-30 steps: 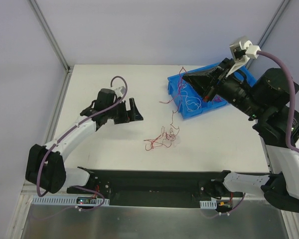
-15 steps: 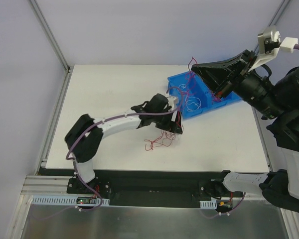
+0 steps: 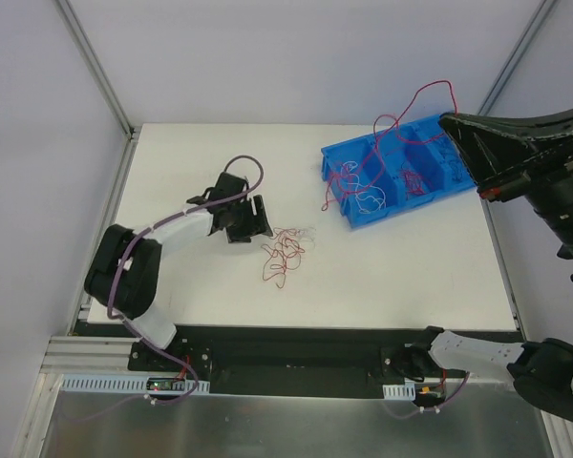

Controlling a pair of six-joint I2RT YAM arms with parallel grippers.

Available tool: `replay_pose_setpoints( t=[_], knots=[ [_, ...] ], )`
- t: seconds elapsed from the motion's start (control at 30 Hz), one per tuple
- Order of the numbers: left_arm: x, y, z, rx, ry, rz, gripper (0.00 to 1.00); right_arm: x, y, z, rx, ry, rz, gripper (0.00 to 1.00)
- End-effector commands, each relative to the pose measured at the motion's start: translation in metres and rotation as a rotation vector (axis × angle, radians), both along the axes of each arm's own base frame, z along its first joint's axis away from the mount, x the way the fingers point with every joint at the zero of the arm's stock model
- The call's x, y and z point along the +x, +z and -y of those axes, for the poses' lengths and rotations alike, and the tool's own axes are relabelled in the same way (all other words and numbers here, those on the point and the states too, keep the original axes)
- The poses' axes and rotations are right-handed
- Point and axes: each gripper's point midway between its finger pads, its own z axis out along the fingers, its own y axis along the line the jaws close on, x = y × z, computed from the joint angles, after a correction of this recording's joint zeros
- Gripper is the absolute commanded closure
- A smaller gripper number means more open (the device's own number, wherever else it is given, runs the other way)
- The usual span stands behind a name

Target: Untangle the cables

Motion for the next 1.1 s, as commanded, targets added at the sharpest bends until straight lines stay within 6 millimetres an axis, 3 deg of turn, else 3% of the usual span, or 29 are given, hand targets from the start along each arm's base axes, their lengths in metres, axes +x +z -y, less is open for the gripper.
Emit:
replay_pose_setpoints(
  t=[0.0,0.07,0.13,0.33,0.47,0.57,0.73,1.07],
  knots=[
    [-0.015,0.06,-0.004,-0.02,-0.066,0.134,0.31,0.031,-0.032,0.007,-0.054,-0.158,-0.034,1.0],
    [-0.019,0.089,-0.003,-0.044,-0.106,0.191,0.27,0.044,-0.054,0.008,-0.09,-0.211,-0.072,1.0],
    [-0.017,0.13,0.001,-0.081,-0.148,0.289,0.2,0.059,-0.08,0.008,-0.137,-0.271,-0.117,1.0],
    [-0.012,0.244,0.008,-0.148,-0.247,0.566,0.09,0.087,-0.12,0.026,-0.219,-0.461,-0.193,1.0],
    [-0.014,0.286,0.007,-0.149,-0.301,0.704,0.05,0.107,-0.136,0.037,-0.278,-0.582,-0.219,1.0],
    [-0.016,0.285,0.001,-0.103,-0.33,0.741,0.05,0.126,-0.144,0.047,-0.319,-0.665,-0.246,1.0],
    [-0.016,0.25,-0.009,-0.036,-0.316,0.714,0.05,0.166,-0.149,0.064,-0.306,-0.725,-0.314,1.0],
    [-0.026,0.242,0.006,-0.025,-0.388,0.71,0.05,0.243,-0.151,0.116,-0.226,-0.819,-0.414,1.0]
  ],
)
